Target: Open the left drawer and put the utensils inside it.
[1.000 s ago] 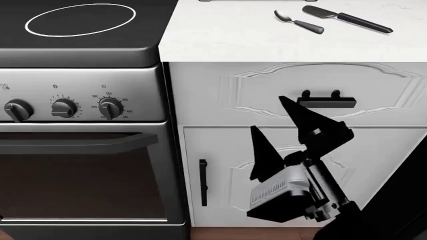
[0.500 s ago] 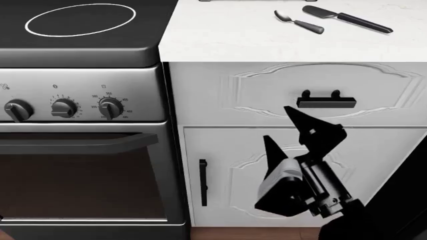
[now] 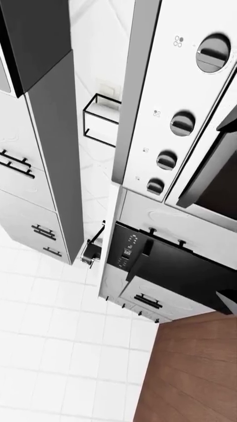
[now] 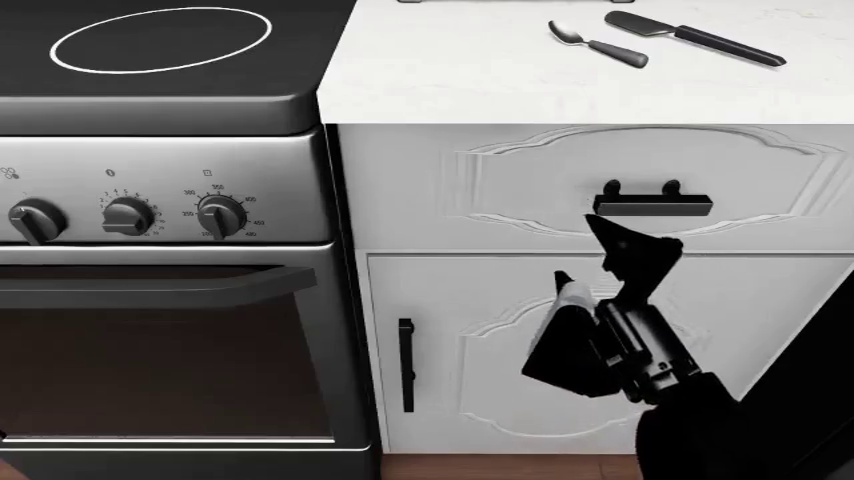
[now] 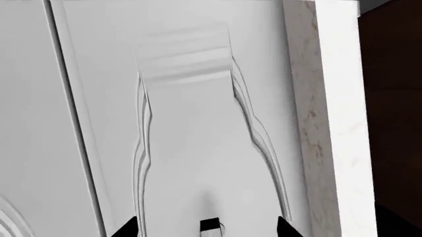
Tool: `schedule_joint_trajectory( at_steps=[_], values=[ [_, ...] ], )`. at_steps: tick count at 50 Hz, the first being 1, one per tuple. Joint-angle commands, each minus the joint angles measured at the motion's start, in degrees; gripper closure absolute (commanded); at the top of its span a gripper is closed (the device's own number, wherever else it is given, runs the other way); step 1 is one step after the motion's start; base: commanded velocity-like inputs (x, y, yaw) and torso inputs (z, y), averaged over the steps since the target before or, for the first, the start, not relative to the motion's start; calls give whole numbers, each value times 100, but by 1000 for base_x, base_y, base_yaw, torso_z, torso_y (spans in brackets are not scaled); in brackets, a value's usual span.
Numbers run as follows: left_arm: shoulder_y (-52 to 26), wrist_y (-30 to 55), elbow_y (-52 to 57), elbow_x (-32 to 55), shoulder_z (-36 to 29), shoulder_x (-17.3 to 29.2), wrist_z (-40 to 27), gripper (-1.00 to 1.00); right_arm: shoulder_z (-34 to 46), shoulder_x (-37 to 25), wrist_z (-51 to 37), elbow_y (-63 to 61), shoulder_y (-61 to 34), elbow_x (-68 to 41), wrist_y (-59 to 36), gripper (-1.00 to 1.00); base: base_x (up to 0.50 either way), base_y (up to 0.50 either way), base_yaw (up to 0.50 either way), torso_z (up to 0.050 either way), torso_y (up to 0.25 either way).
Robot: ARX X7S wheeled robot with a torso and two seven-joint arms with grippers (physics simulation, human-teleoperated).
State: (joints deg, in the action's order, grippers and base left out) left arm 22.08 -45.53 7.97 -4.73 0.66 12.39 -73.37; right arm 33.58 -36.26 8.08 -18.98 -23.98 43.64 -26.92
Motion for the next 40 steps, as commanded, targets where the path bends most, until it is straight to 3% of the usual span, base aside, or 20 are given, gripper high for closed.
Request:
schedule_joint_trajectory(
  at_steps=[1,40],
  values=[
    [-13,-11,-20,22,-5,4,6,-100,36,99,149,421,-252,-34,-76,-100,0,0,0,0,0],
    [-15,-15,-58,-9,-9,-14,8,-100,92,633,-48,2181,-1148,-122,-131,-100,0,0,0,0,0]
  ],
)
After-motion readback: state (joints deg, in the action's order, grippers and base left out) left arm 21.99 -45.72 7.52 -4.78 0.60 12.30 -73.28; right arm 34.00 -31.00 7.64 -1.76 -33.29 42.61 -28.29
